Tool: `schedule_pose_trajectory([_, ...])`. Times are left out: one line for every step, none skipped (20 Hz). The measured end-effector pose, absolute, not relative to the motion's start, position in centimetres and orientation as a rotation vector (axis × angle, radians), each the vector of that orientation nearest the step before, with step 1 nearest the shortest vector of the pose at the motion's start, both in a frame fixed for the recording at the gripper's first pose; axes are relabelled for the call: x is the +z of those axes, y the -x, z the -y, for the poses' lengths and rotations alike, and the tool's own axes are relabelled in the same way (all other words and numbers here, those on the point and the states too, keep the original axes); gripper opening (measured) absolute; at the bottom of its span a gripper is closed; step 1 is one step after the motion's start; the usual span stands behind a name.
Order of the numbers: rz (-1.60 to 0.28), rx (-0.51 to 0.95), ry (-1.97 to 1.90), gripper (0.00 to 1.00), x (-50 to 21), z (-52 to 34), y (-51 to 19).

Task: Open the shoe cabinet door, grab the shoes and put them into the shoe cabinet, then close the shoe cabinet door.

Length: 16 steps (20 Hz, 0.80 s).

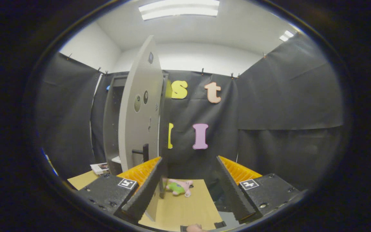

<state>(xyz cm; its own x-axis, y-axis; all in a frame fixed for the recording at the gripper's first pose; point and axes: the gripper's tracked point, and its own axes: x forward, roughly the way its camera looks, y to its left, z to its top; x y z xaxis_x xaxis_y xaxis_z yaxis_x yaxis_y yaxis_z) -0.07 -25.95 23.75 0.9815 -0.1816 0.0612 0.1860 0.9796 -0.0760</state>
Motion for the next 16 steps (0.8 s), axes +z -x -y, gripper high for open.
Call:
schedule_pose_trajectory([0.034,-0.194,0.078,1.0,23.1,26.5,-1.4])
schedule_pose_trajectory([0.013,-0.202,0.08,1.0,22.5,27.1,-2.7])
schedule_pose_trajectory([0.0,-0.203,0.083,1.0,22.0,27.2,-3.7])
schedule_pose_trajectory([0.002,-0.198,0.083,1.0,21.9,26.8,-4.4])
schedule_pose_trajectory([0.006,-0.193,0.073,1.0,21.6,26.3,-5.0])
schedule_pose_trajectory([-0.009,-0.174,0.073,1.0,20.7,25.4,-5.5])
schedule_pose_trajectory([-0.03,-0.161,0.078,1.0,19.9,24.5,-5.7])
schedule_pose_trajectory([-0.053,-0.166,0.085,1.0,18.9,23.8,-5.8])
schedule_pose_trajectory([-0.069,-0.196,0.094,0.99,18.3,23.7,-5.8])
schedule_pose_trajectory([-0.067,-0.228,0.102,0.96,18.0,23.9,-5.9])
schedule_pose_trajectory([-0.065,-0.259,0.112,0.94,17.9,23.9,-5.6])
schedule_pose_trajectory([-0.056,-0.286,0.119,0.94,18.0,23.8,-5.6])
schedule_pose_trajectory([-0.041,-0.308,0.128,0.94,18.2,23.8,-5.5])
schedule_pose_trajectory([-0.035,-0.325,0.137,0.94,18.3,23.6,-5.5])
schedule_pose_trajectory([-0.028,-0.34,0.139,0.94,18.2,23.5,-5.3])
schedule_pose_trajectory([-0.023,-0.348,0.134,0.93,18.1,23.3,-5.4])
